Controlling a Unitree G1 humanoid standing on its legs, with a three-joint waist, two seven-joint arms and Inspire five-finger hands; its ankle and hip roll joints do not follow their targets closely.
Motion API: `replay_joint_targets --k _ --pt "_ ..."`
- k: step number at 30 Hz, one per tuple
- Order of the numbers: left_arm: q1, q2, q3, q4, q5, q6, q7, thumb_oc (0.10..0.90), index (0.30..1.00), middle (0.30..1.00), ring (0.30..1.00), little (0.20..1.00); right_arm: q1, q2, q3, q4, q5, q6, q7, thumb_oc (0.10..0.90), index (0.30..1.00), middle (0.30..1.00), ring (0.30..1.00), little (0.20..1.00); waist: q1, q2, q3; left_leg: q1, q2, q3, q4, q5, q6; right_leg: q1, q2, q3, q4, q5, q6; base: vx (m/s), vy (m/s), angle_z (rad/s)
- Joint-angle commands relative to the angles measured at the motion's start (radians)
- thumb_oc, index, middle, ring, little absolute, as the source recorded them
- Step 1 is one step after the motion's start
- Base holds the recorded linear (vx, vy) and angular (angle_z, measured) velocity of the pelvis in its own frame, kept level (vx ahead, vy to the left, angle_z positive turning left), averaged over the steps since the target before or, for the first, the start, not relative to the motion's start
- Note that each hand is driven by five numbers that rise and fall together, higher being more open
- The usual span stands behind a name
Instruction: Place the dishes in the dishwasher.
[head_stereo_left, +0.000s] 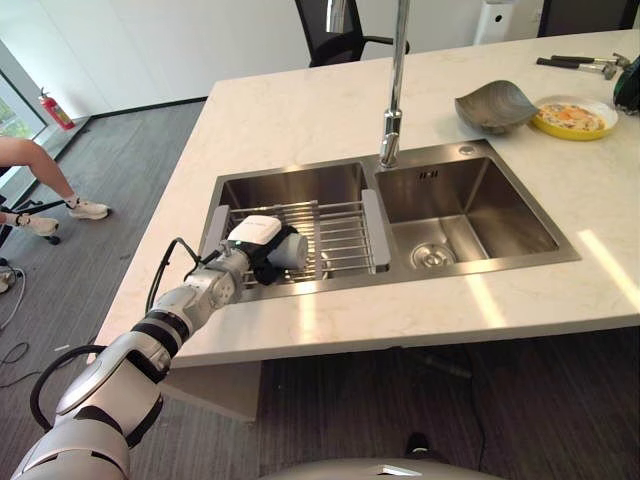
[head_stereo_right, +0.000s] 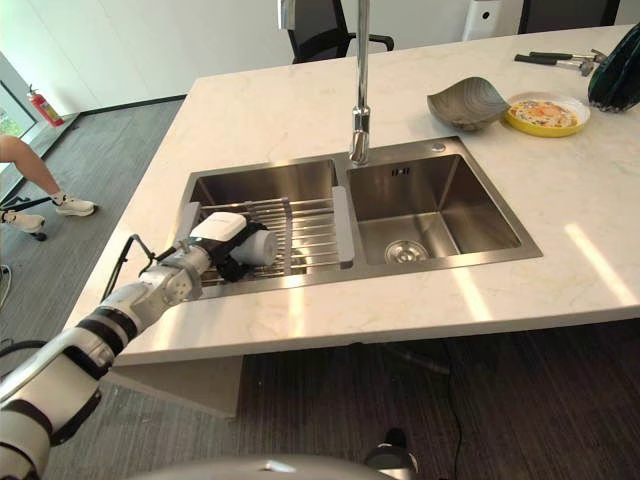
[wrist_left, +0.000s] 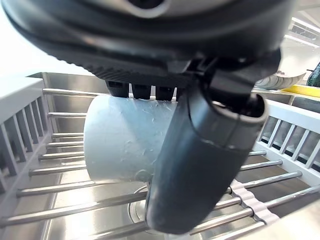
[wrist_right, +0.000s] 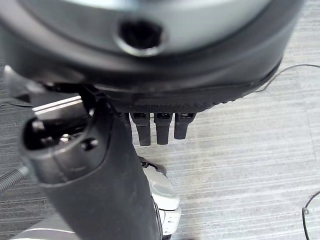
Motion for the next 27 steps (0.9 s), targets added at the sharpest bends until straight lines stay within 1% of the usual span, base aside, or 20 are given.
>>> replay_joint_targets --k 1,3,4,6,7,8,11,13,17,18,19,20,23,24,25,26,27 --pt "-0.107 0.005 -0.018 0.077 -0.019 -0.016 -0.004 0.4 0.3 0.3 0.3 0.3 -0.029 0.006 0.0 0.047 0.034 -0.005 0.001 0.8 0.9 0.9 0.9 0.9 -0.017 -0.054 -0.007 -0.082 0.005 0.001 0.076 0.018 -0.012 0.041 -0.14 -0.074 0.022 -0.042 0.138 0.0 0.0 0.0" --pt "-0.103 0.028 -0.02 0.019 0.005 -0.044 0.015 0.4 0.3 0.3 0.3 0.3 -0.021 0.011 0.005 0.038 0.03 -0.012 0.001 0.8 0.9 0.9 0.9 0.9 -0.017 -0.055 -0.006 -0.081 0.006 0.0 0.078 0.016 -0.012 0.043 -0.14 -0.076 0.023 -0.043 0.138 0.0 0.0 0.0" --pt "-0.106 0.048 -0.041 -0.025 0.033 -0.068 0.027 0.4 0.3 0.3 0.3 0.3 -0.022 0.008 0.003 0.037 0.03 -0.012 0.003 0.8 0.9 0.9 0.9 0.9 -0.016 -0.055 -0.005 -0.081 0.007 -0.001 0.079 0.015 -0.014 0.045 -0.139 -0.078 0.024 -0.045 0.138 0.0 0.0 0.0" --pt "-0.097 0.072 -0.065 -0.082 0.079 -0.088 0.043 0.4 0.3 0.3 0.3 0.3 -0.023 0.008 0.001 0.034 0.03 -0.017 0.002 0.8 0.9 0.9 0.9 0.9 -0.013 -0.054 -0.005 -0.082 0.008 -0.002 0.08 0.014 -0.015 0.046 -0.139 -0.078 0.024 -0.047 0.138 0.0 0.0 0.0" --pt "-0.095 0.074 -0.065 -0.085 0.081 -0.088 0.044 0.4 0.3 0.3 0.3 0.3 -0.023 0.009 0.001 0.035 0.03 -0.017 0.002 0.8 0.9 0.9 0.9 0.9 -0.014 -0.055 -0.005 -0.082 0.009 -0.002 0.081 0.014 -0.015 0.046 -0.139 -0.078 0.024 -0.047 0.138 0.0 0.0 0.0" --pt "-0.069 0.1 -0.079 -0.132 0.129 -0.101 0.077 0.4 0.3 0.3 0.3 0.3 -0.028 0.014 -0.004 0.034 0.035 -0.022 0.0 0.8 0.9 0.9 0.9 0.9 -0.006 -0.054 -0.006 -0.083 0.014 -0.006 0.086 0.014 -0.018 0.047 -0.134 -0.081 0.027 -0.054 0.136 0.0 0.0 0.0" --pt "-0.06 0.118 -0.075 -0.154 0.149 -0.1 0.109 0.4 0.3 0.3 0.3 0.3 -0.031 0.019 -0.001 0.032 0.038 -0.026 -0.001 0.8 0.9 0.9 0.9 0.9 0.0 -0.054 -0.006 -0.085 0.02 -0.01 0.093 0.014 -0.021 0.049 -0.13 -0.082 0.028 -0.061 0.133 -0.01 -0.053 -0.03" --pt "-0.044 0.136 -0.046 -0.189 0.149 -0.096 0.141 0.4 0.3 0.3 0.3 0.3 -0.029 0.028 -0.003 0.027 0.045 -0.029 0.001 0.8 0.9 0.9 0.9 0.9 0.007 -0.054 -0.008 -0.087 0.029 -0.014 0.105 0.014 -0.026 0.051 -0.124 -0.082 0.029 -0.07 0.128 -0.01 -0.089 -0.03" --pt "-0.029 0.18 0.032 -0.291 0.121 -0.093 0.187 0.4 0.3 0.3 0.3 0.3 -0.026 0.036 0.0 0.021 0.052 -0.032 -0.003 0.8 0.9 0.9 0.9 0.9 0.017 -0.046 -0.009 -0.101 0.068 -0.029 0.151 0.022 -0.051 0.063 -0.095 -0.089 0.023 -0.098 0.109 -0.01 -0.14 -0.03" --pt "-0.029 0.197 0.044 -0.323 0.114 -0.1 0.187 0.4 0.3 0.3 0.3 0.3 -0.028 0.034 0.0 0.021 0.052 -0.032 -0.004 0.8 0.9 0.9 0.9 0.9 0.021 -0.042 -0.009 -0.106 0.08 -0.034 0.164 0.031 -0.059 0.069 -0.085 -0.09 0.018 -0.106 0.103 -0.01 -0.205 0.01" --pt "-0.022 0.22 0.071 -0.387 0.094 -0.112 0.19 0.4 0.3 0.3 0.3 0.3 -0.027 0.035 -0.001 0.02 0.053 -0.035 -0.004 0.8 0.9 0.9 0.9 0.9 0.03 -0.033 -0.01 -0.113 0.101 -0.045 0.191 0.05 -0.077 0.083 -0.065 -0.09 0.011 -0.123 0.09 0.0 -0.161 -0.02" --pt "-0.018 0.223 0.075 -0.393 0.092 -0.111 0.186 0.4 0.3 0.3 0.3 0.3 -0.027 0.034 0.0 0.02 0.053 -0.035 -0.004 0.8 0.9 0.9 0.9 0.9 0.029 -0.032 -0.01 -0.114 0.104 -0.046 0.194 0.051 -0.079 0.084 -0.062 -0.091 0.01 -0.125 0.089 0.01 -0.172 -0.01" --pt "0.021 0.248 0.149 -0.475 0.044 -0.123 0.192 0.4 0.3 0.3 0.3 0.3 -0.023 0.037 0.005 0.014 0.048 -0.036 -0.004 0.8 0.9 0.9 0.9 0.9 0.039 -0.015 -0.013 -0.119 0.133 -0.069 0.225 0.089 -0.11 0.109 -0.03 -0.094 -0.002 -0.152 0.067 0.03 -0.15 0.03" --pt "0.04 0.251 0.179 -0.495 0.02 -0.129 0.193 0.4 0.3 0.3 0.3 0.3 -0.018 0.04 0.005 0.014 0.043 -0.037 -0.004 0.8 0.9 0.9 0.9 0.9 0.049 -0.012 -0.012 -0.122 0.137 -0.078 0.24 0.101 -0.118 0.116 -0.024 -0.094 -0.004 -0.161 0.061 0.04 -0.165 0.0" --pt "0.081 0.259 0.228 -0.528 -0.01 -0.129 0.184 0.4 0.3 0.3 0.3 0.3 -0.017 0.036 0.009 0.013 0.041 -0.037 -0.003 0.8 0.9 0.9 0.9 0.9 0.048 -0.006 -0.01 -0.13 0.142 -0.092 0.266 0.106 -0.122 0.123 -0.016 -0.093 -0.005 -0.169 0.052 0.05 -0.246 0.01" --pt "0.141 0.258 0.319 -0.577 -0.071 -0.136 0.173 0.4 0.3 0.3 0.3 0.3 -0.019 0.04 0.014 0.01 0.034 -0.035 0.003 0.8 0.9 0.9 0.9 0.9 0.069 0.001 -0.002 -0.152 0.148 -0.125 0.323 0.13 -0.131 0.134 -0.006 -0.095 -0.007 -0.183 0.039 0.04 -0.242 0.0" --pt "0.173 0.252 0.362 -0.598 -0.103 -0.143 0.167 0.4 0.3 0.3 0.3 0.3 -0.016 0.044 0.016 0.008 0.028 -0.034 0.007 0.8 0.9 0.9 0.9 0.9 0.088 0.001 0.003 -0.162 0.148 -0.143 0.35 0.148 -0.135 0.141 -0.002 -0.095 -0.009 -0.189 0.033 0.03 -0.187 -0.01"
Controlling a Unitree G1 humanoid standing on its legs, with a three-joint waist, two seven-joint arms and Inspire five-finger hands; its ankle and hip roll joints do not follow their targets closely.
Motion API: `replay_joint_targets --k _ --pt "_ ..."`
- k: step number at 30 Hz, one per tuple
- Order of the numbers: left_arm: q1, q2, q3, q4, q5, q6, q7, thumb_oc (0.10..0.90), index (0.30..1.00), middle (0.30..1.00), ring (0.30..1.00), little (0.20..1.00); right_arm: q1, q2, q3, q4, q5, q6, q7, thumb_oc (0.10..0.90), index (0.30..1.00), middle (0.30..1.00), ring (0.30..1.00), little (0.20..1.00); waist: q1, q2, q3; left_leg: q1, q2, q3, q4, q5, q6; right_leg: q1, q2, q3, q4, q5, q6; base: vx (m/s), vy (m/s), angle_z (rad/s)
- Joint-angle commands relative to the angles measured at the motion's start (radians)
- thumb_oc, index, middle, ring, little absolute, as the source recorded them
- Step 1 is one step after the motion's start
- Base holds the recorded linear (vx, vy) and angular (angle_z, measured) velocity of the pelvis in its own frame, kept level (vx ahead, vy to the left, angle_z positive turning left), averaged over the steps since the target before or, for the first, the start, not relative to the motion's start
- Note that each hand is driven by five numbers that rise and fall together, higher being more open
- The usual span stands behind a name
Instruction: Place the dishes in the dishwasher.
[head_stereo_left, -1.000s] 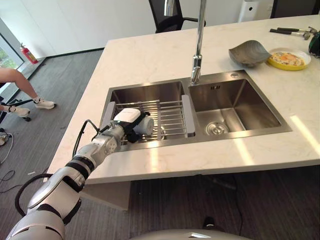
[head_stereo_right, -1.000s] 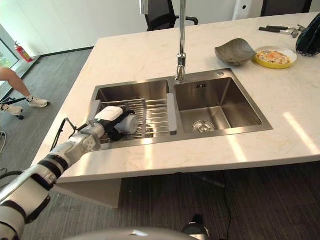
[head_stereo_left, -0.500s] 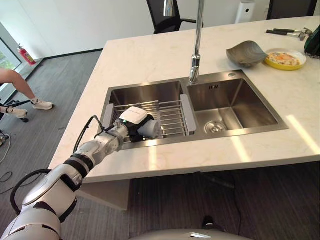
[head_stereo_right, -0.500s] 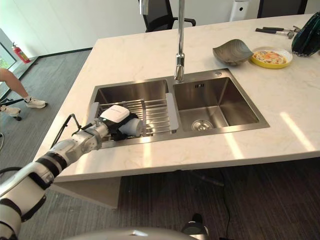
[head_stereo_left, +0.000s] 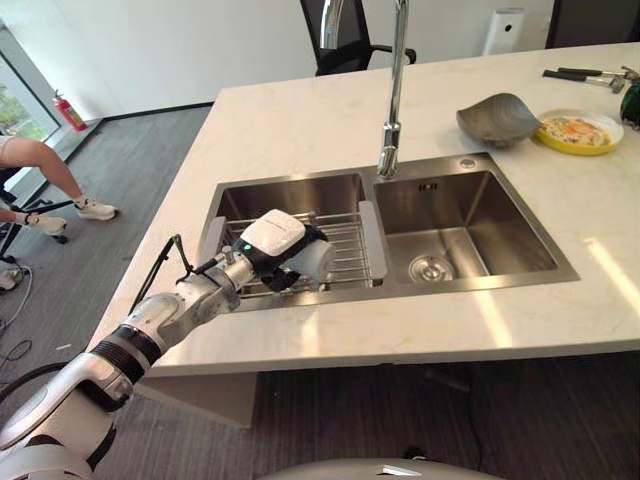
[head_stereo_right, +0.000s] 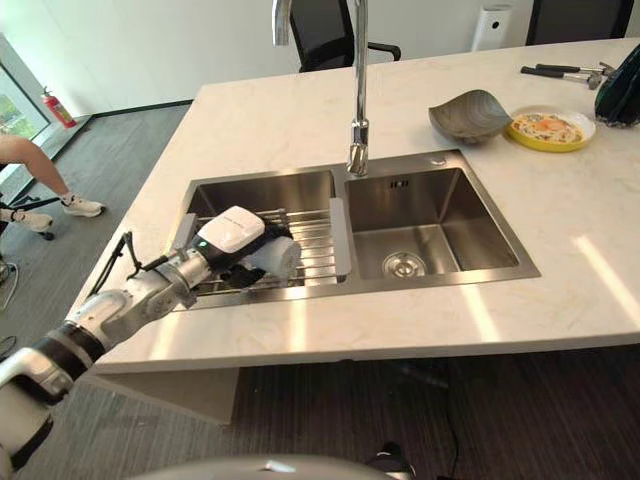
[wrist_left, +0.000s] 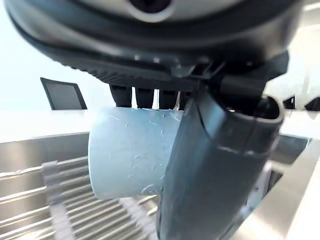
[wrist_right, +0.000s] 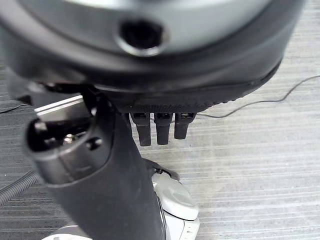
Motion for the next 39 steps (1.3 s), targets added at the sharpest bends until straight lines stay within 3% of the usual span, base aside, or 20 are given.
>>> replay_joint_targets --k 1,2,4,7,10,12,16,19,20,23,27,29,30,31,32,33,35,37,38,39 --pt "-0.032 0.065 0.253 -0.111 -0.175 -0.011 0.063 0.4 0.3 0.3 0.3 0.3 -0.013 0.034 0.003 0.013 0.027 -0.022 0.014 0.8 0.9 0.9 0.9 0.9 0.035 0.015 0.001 -0.161 0.078 -0.096 0.197 0.114 -0.075 0.054 -0.039 -0.082 0.011 -0.152 0.082 -0.05 -0.179 -0.06" --pt "0.048 0.06 0.347 -0.175 -0.229 -0.024 0.051 0.4 0.3 0.3 0.3 0.3 -0.007 0.04 0.013 0.008 0.01 -0.022 0.026 0.8 0.9 0.9 0.9 0.9 0.071 0.02 0.015 -0.189 0.09 -0.112 0.237 0.178 -0.075 0.056 -0.036 -0.112 0.011 -0.147 0.067 -0.06 -0.124 0.02" --pt "0.09 0.054 0.396 -0.213 -0.256 -0.028 0.051 0.4 0.3 0.3 0.3 0.3 -0.006 0.042 0.023 0.006 0.0 -0.022 0.03 0.8 0.9 0.9 0.9 0.9 0.087 0.022 0.019 -0.2 0.097 -0.128 0.241 0.212 -0.075 0.057 -0.032 -0.124 0.011 -0.15 0.061 -0.05 -0.145 0.16" --pt "0.185 0.035 0.508 -0.29 -0.323 -0.037 0.049 0.4 0.3 0.3 0.3 0.3 0.007 0.04 0.033 0.006 -0.027 -0.028 0.029 0.8 0.9 0.9 0.9 0.9 0.136 0.024 0.018 -0.195 0.151 -0.131 0.152 0.321 -0.075 0.055 -0.028 -0.169 0.011 -0.169 0.056 -0.1 -0.109 0.48" --pt "0.217 0.034 0.567 -0.319 -0.359 -0.041 0.044 0.4 0.3 0.3 0.3 0.3 0.035 0.037 0.027 0.012 -0.036 -0.029 0.031 0.8 0.9 0.9 0.9 0.9 0.137 0.029 0.006 -0.158 0.226 0.001 -0.051 0.372 -0.075 0.061 -0.039 -0.272 0.011 -0.181 0.051 -0.25 -0.038 1.42" --pt "0.256 0.028 0.599 -0.334 -0.386 -0.04 0.042 0.4 0.3 0.3 0.3 0.3 0.046 0.033 0.01 0.013 -0.032 -0.024 0.018 0.8 0.9 0.9 0.9 0.9 0.143 0.039 0.006 -0.155 0.228 0.009 -0.055 0.367 -0.075 0.064 -0.043 -0.306 0.015 -0.178 0.042 -0.22 0.004 1.91" --pt "0.325 0.028 0.651 -0.34 -0.401 -0.042 0.023 0.4 0.3 0.3 0.3 0.3 0.021 0.033 -0.013 0.029 -0.014 -0.015 0.001 0.8 0.9 0.9 0.9 0.9 0.146 0.033 0.0 -0.16 0.202 -0.005 0.026 0.271 -0.075 0.054 -0.06 -0.364 0.022 -0.182 0.013 -0.27 0.053 1.21" --pt "0.343 0.012 0.657 -0.348 -0.399 -0.036 0.013 0.4 0.3 0.3 0.3 0.3 0.023 0.051 -0.034 0.035 0.005 -0.01 -0.007 0.8 0.9 0.9 0.9 0.9 0.124 0.001 -0.014 -0.124 0.211 0.01 0.056 0.222 -0.075 0.046 -0.079 -0.434 0.023 -0.175 -0.01 -0.26 0.147 1.56" --pt "0.308 -0.004 0.613 -0.347 -0.402 -0.034 -0.005 0.4 0.3 0.3 0.3 0.3 0.038 0.062 -0.058 0.046 0.033 -0.008 -0.018 0.8 0.9 0.9 0.9 0.9 0.066 -0.028 -0.026 -0.093 0.245 0.023 0.048 0.212 -0.073 0.04 -0.095 -0.455 0.023 -0.171 -0.016 -0.22 0.202 2.06" --pt "0.251 -0.023 0.54 -0.325 -0.412 -0.025 -0.025 0.4 0.3 0.3 0.3 0.3 0.048 0.065 -0.082 0.061 0.074 -0.005 -0.036 0.8 0.9 0.9 0.9 0.9 0.023 -0.04 -0.038 -0.09 0.273 0.007 0.011 0.211 -0.069 0.032 -0.107 -0.444 0.022 -0.161 -0.005 -0.13 0.298 2.75" --pt "0.234 -0.008 0.522 -0.33 -0.385 -0.014 -0.061 0.4 0.3 0.3 0.3 0.3 0.037 0.088 -0.084 0.077 0.08 -0.002 -0.049 0.8 0.9 0.9 0.9 0.9 0.037 -0.033 -0.056 -0.147 0.173 -0.062 -0.066 0.056 -0.04 0.04 -0.168 -0.46 0.033 -0.093 0.054 -0.04 0.508 1.19" --pt "0.229 -0.008 0.521 -0.341 -0.39 -0.012 -0.087 0.4 0.3 0.3 0.3 0.3 0.029 0.099 -0.091 0.077 0.061 -0.001 -0.05 0.8 0.9 0.9 0.9 0.9 0.056 -0.058 -0.054 -0.204 0.102 -0.105 -0.056 0.014 0.002 0.06 -0.242 -0.497 0.068 -0.045 0.095 0.07 0.628 1.1" --pt "0.235 -0.005 0.524 -0.357 -0.387 -0.01 -0.104 0.4 0.3 0.3 0.3 0.3 0.019 0.109 -0.087 0.057 0.028 -0.001 -0.038 0.8 0.9 0.9 0.9 0.9 0.051 -0.08 -0.046 -0.231 0.039 -0.125 -0.045 -0.035 0.041 0.092 -0.336 -0.534 0.139 0.02 0.146 0.12 0.463 1.01" --pt "0.236 -0.004 0.525 -0.359 -0.387 -0.01 -0.105 0.4 0.3 0.3 0.3 0.3 0.018 0.11 -0.087 0.057 0.027 0.0 -0.038 0.8 0.9 0.9 0.9 0.9 0.045 -0.086 -0.045 -0.231 0.029 -0.128 -0.043 -0.04 0.046 0.095 -0.349 -0.538 0.146 0.025 0.156 0.24 0.513 1.68" --pt "0.199 0.0 0.478 -0.355 -0.392 -0.011 -0.114 0.4 0.3 0.3 0.3 0.3 -0.022 0.086 -0.082 0.033 0.031 -0.009 -0.043 0.8 0.9 0.9 0.9 0.9 0.01 -0.109 -0.033 -0.26 -0.016 -0.134 -0.025 -0.045 0.059 0.091 -0.361 -0.428 0.197 0.07 0.184 0.13 0.235 1.56" --pt "0.191 0.0 0.475 -0.351 -0.393 -0.011 -0.113 0.4 0.3 0.3 0.3 0.3 -0.024 0.086 -0.084 0.033 0.032 -0.009 -0.043 0.8 0.9 0.9 0.9 0.9 0.014 -0.11 -0.033 -0.263 -0.017 -0.131 -0.022 -0.046 0.061 0.086 -0.364 -0.425 0.199 0.07 0.183 0.21 0.293 1.52" --pt "0.098 -0.03 0.353 -0.335 -0.412 -0.01 -0.134 0.4 0.3 0.3 0.3 0.3 -0.053 0.077 -0.064 -0.008 0.071 -0.022 -0.036 0.8 0.9 0.9 0.9 0.9 -0.017 -0.117 -0.021 -0.277 -0.052 -0.153 -0.002 -0.045 0.07 0.033 -0.267 -0.16 0.213 -0.042 0.152 0.21 0.216 0.95" --pt "0.029 -0.066 0.28 -0.321 -0.423 -0.012 -0.135 0.4 0.3 0.3 0.3 0.3 -0.056 0.083 -0.049 -0.041 0.099 -0.028 -0.035 0.8 0.9 0.9 0.9 0.9 -0.016 -0.119 -0.005 -0.275 -0.078 -0.18 -0.022 -0.019 0.087 -0.008 -0.183 -0.032 0.194 -0.113 0.132 0.22 0.12 1.39" --pt "-0.017 -0.089 0.225 -0.302 -0.418 -0.006 -0.13 0.4 0.3 0.3 0.3 0.3 -0.076 0.082 -0.014 -0.075 0.107 -0.029 -0.029 0.8 0.9 0.9 0.9 0.9 -0.028 -0.129 0.016 -0.258 -0.101 -0.235 -0.046 -0.018 0.088 -0.055 -0.127 0.058 0.172 -0.137 0.128 0.2 0.014 2.14" --pt "-0.02 -0.089 0.224 -0.301 -0.418 -0.006 -0.129 0.4 0.3 0.3 0.3 0.3 -0.078 0.083 -0.015 -0.075 0.107 -0.029 -0.03 0.8 0.9 0.9 0.9 0.9 -0.028 -0.129 0.017 -0.26 -0.101 -0.237 -0.047 -0.015 0.089 -0.056 -0.126 0.056 0.17 -0.134 0.127 0.2 -0.034 2.5"
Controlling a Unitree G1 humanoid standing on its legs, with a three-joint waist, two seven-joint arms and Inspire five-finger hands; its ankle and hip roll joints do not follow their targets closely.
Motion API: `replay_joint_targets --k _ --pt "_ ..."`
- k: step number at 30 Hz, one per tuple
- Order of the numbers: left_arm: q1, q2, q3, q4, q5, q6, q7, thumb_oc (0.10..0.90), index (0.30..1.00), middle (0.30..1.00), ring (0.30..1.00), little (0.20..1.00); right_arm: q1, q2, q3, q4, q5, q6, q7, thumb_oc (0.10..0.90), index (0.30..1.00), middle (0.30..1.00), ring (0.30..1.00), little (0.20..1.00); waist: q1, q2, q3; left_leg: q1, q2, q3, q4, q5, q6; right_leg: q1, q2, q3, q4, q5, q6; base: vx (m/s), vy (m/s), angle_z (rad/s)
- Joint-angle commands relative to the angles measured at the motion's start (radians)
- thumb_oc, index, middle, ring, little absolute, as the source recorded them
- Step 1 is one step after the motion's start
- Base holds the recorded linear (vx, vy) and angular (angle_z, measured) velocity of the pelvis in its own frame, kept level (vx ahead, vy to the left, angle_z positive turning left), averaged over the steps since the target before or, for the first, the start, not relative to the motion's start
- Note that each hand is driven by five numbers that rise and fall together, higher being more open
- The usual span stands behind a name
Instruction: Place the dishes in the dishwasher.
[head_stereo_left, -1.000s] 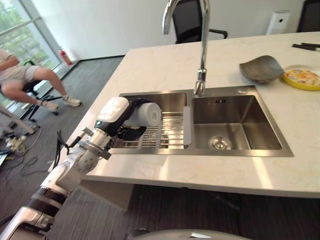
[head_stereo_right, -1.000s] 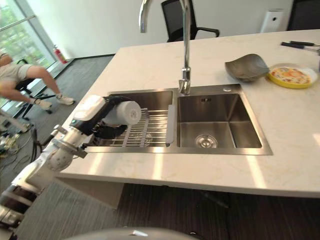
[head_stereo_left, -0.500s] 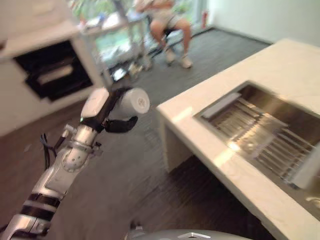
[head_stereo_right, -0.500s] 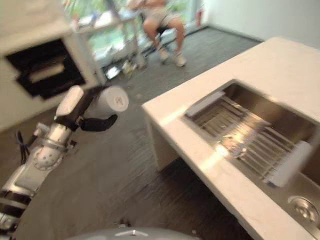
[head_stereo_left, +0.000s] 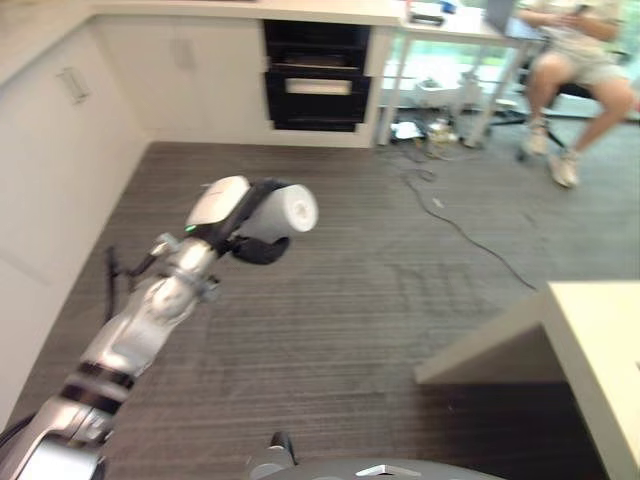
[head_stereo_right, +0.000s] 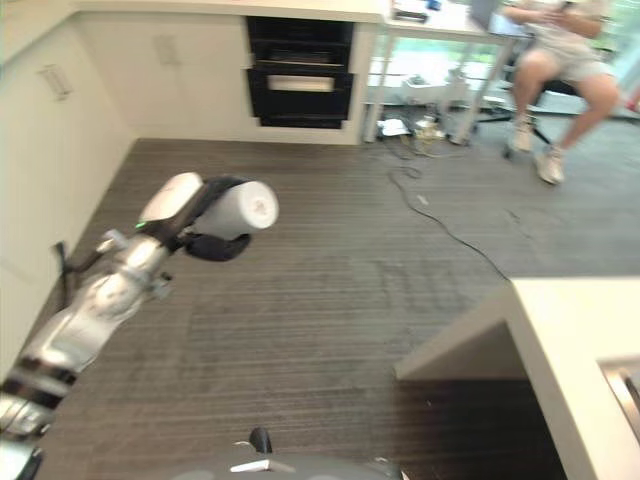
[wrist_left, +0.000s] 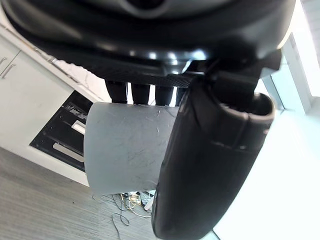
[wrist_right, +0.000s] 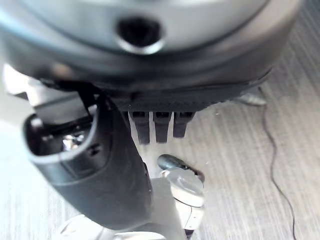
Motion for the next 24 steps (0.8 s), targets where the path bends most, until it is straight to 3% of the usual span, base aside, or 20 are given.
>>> replay_joint_targets --k 1,2,3,4,7,12,17,24 --pt "-0.076 0.044 0.017 -0.159 -0.04 -0.086 0.026 0.4 0.3 0.3 0.3 0.3 -0.133 0.002 0.038 -0.019 0.035 -0.023 0.031 0.8 0.9 0.9 0.9 0.9 -0.012 -0.084 0.005 -0.007 0.025 0.163 0.054 -0.01 -0.148 -0.067 -0.093 0.066 0.001 0.077 0.115 0.05 -0.026 1.77" --pt "-0.077 0.044 0.016 -0.158 -0.04 -0.086 0.027 0.4 0.3 0.3 0.3 0.3 -0.133 0.002 0.038 -0.019 0.035 -0.023 0.031 0.8 0.9 0.9 0.9 0.9 -0.013 -0.084 0.005 -0.007 0.024 0.162 0.054 -0.009 -0.148 -0.067 -0.092 0.065 0.001 0.077 0.115 0.15 -0.134 1.51" --pt "-0.095 0.016 -0.011 -0.164 -0.056 -0.088 -0.007 0.4 0.3 0.3 0.3 0.3 -0.198 0.024 0.057 0.003 0.045 -0.004 -0.013 0.8 0.9 0.9 0.9 0.9 0.025 -0.101 0.003 0.01 0.024 0.141 0.066 -0.016 -0.153 -0.036 -0.099 0.006 -0.01 0.078 0.092 0.14 -0.238 1.59" --pt "-0.06 0.022 0.016 -0.166 -0.066 -0.089 -0.002 0.4 0.3 0.3 0.3 0.3 -0.167 0.045 0.083 -0.006 0.012 -0.014 0.007 0.8 0.9 0.9 0.9 0.9 0.035 -0.108 -0.006 0.001 0.03 0.144 0.083 -0.005 -0.164 -0.011 -0.083 -0.021 -0.04 0.075 0.088 0.14 -0.241 1.38" --pt "-0.001 0.03 0.06 -0.157 -0.082 -0.09 -0.001 0.4 0.3 0.3 0.3 0.3 -0.167 0.042 0.108 -0.006 -0.024 -0.018 0.009 0.8 0.9 0.9 0.9 0.9 0.043 -0.108 -0.022 -0.003 0.051 0.163 0.095 0.01 -0.193 0.013 -0.056 -0.036 -0.093 0.083 0.083 0.07 -0.148 0.84" --pt "0.088 0.049 0.101 -0.171 -0.093 -0.087 -0.025 0.4 0.3 0.3 0.3 0.3 -0.191 0.01 0.117 0.003 -0.047 -0.024 0.009 0.8 0.9 0.9 0.9 0.9 0.049 -0.099 -0.049 0.029 0.104 0.197 0.069 0.053 -0.232 0.053 -0.002 -0.042 -0.164 0.087 0.065 0.05 -0.088 -0.17" --pt "0.129 0.054 0.13 -0.167 -0.09 -0.092 -0.022 0.4 0.3 0.3 0.3 0.3 -0.198 0.002 0.16 -0.031 -0.073 -0.038 0.018 0.8 0.9 0.9 0.9 0.9 0.05 -0.095 -0.062 0.052 0.12 0.244 0.059 0.05 -0.229 0.033 0.007 -0.016 -0.164 0.079 0.064 0.0 -0.007 -0.33" --pt "0.153 0.031 0.138 -0.159 -0.088 -0.103 -0.017 0.4 0.3 0.3 0.3 0.3 -0.186 0.012 0.182 -0.059 -0.083 -0.048 0.038 0.8 0.9 0.9 0.9 0.9 0.031 -0.092 -0.074 0.076 0.104 0.266 0.07 0.026 -0.214 0.04 -0.002 -0.002 -0.164 0.093 0.061 0.02 0.013 -0.2"
